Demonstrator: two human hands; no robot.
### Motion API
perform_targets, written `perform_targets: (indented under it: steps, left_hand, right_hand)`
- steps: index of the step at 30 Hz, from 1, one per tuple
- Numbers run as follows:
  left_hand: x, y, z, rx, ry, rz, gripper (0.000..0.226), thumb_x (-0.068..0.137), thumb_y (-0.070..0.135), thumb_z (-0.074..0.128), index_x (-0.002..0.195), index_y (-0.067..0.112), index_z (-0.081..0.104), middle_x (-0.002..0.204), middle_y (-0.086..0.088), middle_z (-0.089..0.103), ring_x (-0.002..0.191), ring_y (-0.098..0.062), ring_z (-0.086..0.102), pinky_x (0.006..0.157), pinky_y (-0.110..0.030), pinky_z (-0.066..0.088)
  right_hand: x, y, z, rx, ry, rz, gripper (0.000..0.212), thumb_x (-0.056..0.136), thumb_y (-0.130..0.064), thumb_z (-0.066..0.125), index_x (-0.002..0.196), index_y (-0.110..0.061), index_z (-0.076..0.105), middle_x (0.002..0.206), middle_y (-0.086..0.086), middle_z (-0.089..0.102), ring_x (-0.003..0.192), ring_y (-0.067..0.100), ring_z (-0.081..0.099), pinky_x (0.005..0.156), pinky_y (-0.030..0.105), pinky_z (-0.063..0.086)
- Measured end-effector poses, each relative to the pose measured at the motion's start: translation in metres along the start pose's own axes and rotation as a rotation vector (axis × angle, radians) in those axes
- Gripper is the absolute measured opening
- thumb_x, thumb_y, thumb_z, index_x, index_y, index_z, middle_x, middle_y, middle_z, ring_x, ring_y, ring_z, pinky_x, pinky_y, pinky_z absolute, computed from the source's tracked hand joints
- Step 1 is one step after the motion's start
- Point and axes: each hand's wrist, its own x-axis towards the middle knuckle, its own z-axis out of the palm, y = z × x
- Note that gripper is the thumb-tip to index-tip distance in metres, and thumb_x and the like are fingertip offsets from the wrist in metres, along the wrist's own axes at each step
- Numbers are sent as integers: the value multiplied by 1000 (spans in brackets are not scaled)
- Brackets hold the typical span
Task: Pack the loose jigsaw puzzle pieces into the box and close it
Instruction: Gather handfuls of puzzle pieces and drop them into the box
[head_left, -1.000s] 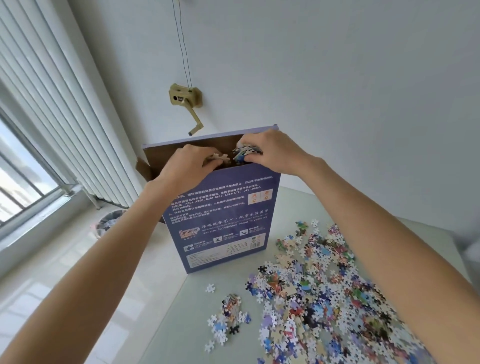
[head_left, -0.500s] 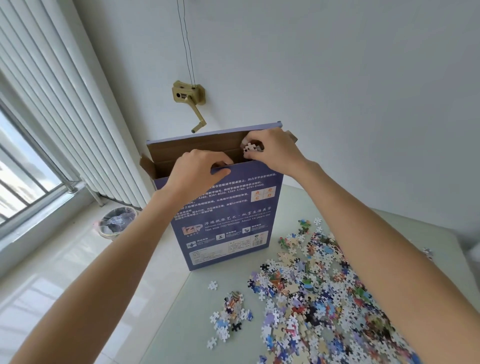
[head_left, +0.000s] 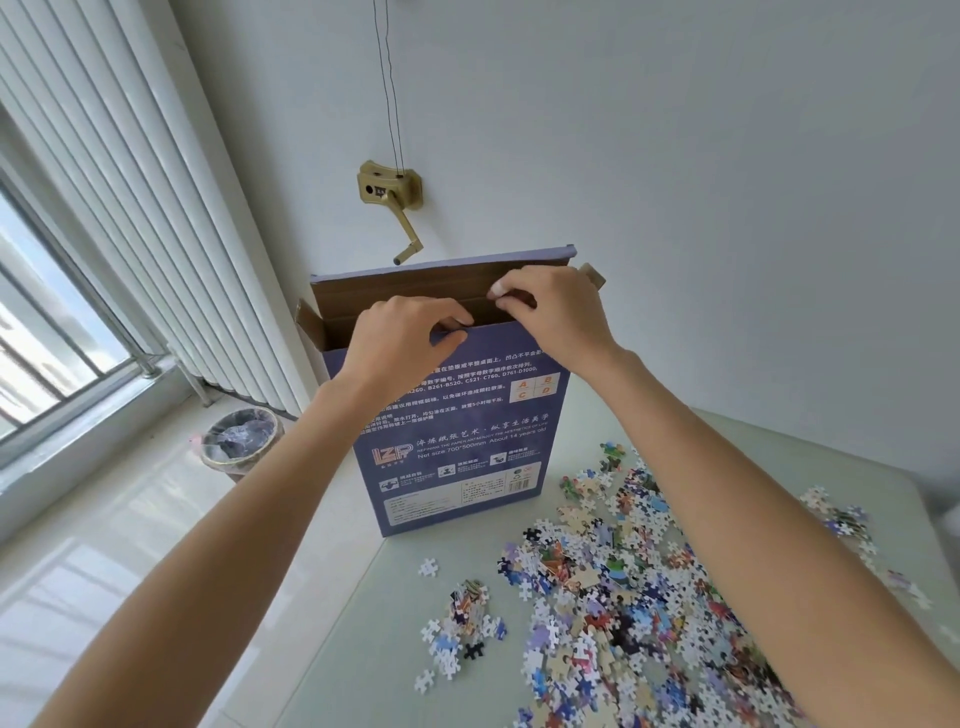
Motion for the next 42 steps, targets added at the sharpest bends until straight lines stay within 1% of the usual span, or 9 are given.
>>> perform_targets:
  steps: [6, 10, 13, 16, 19, 23, 26, 33, 42]
  left_hand:
    - [-18, 12, -2, 135, 255, 161, 19, 91, 26, 54, 101, 20, 70, 93, 4, 72, 86, -16, 65, 63, -26, 50]
    - [-54, 28, 18, 66, 344, 310, 16, 89, 21, 57, 94, 18, 72, 83, 5, 71, 80, -12, 64, 61, -17, 45]
    - [-102, 36, 59, -94, 194, 221, 15, 88, 20, 58, 95, 18, 71, 82, 6, 71, 76, -11, 64, 59, -22, 50]
    - [-153, 33, 106, -195, -84, -75, 22, 87, 24, 60, 108, 22, 66, 96, 7, 70, 92, -15, 63, 71, -33, 56]
    - [-188, 25, 150, -148, -515, -347, 58, 85, 40, 63, 137, 27, 41, 130, -1, 54, 119, -22, 47, 96, -41, 45]
    - [-224, 18, 194, 37, -858, -546, 108, 67, 60, 71, 148, 30, 8, 153, -10, 11, 135, -34, 20, 101, -49, 39]
    - [-245, 12, 208, 104, -926, -639, 120, 60, 67, 72, 149, 27, 1, 155, -12, -1, 138, -37, 11, 103, -50, 35]
    - [-272, 5, 208, 67, -843, -465, 92, 72, 54, 70, 146, 28, 22, 153, -2, 16, 135, -31, 18, 107, -46, 31]
    - [-257, 55, 222, -223, -821, -430, 78, 82, 28, 69, 146, 17, 24, 140, -10, 34, 125, -26, 36, 104, -34, 36]
  right_hand:
    - [-63, -7, -7, 16, 216, -26, 22, 90, -24, 58, 105, -10, 67, 99, 2, 71, 83, 14, 67, 69, 23, 55]
    - [-137, 8, 5, -76, 144, 24, 19, 90, -18, 59, 104, -8, 67, 93, 4, 72, 76, 15, 68, 62, 23, 54]
    - [-202, 24, 25, -104, -70, 161, 20, 89, -13, 60, 108, -9, 66, 95, 3, 72, 78, 17, 68, 64, 28, 57]
    - [-260, 45, 47, -106, -373, 411, 32, 92, -19, 55, 124, -12, 56, 124, 4, 60, 111, 20, 56, 89, 30, 47]
    - [-293, 67, 67, -153, -657, 589, 52, 90, -34, 56, 135, -13, 40, 144, 10, 36, 132, 28, 31, 105, 40, 31]
    - [-308, 86, 96, -208, -861, 721, 74, 83, -56, 55, 141, -22, 25, 155, 10, 6, 141, 37, 6, 112, 57, 12]
    - [-296, 96, 119, -246, -852, 685, 74, 85, -59, 49, 144, -24, 21, 157, 9, -3, 142, 37, -4, 112, 59, 1]
    - [-266, 99, 167, -195, -940, 549, 71, 85, -65, 42, 145, -35, 21, 157, 4, 2, 142, 35, -8, 111, 61, 2]
    - [-355, 49, 111, -223, -872, 416, 46, 88, -33, 58, 132, -26, 46, 142, 2, 37, 133, 26, 26, 108, 46, 28]
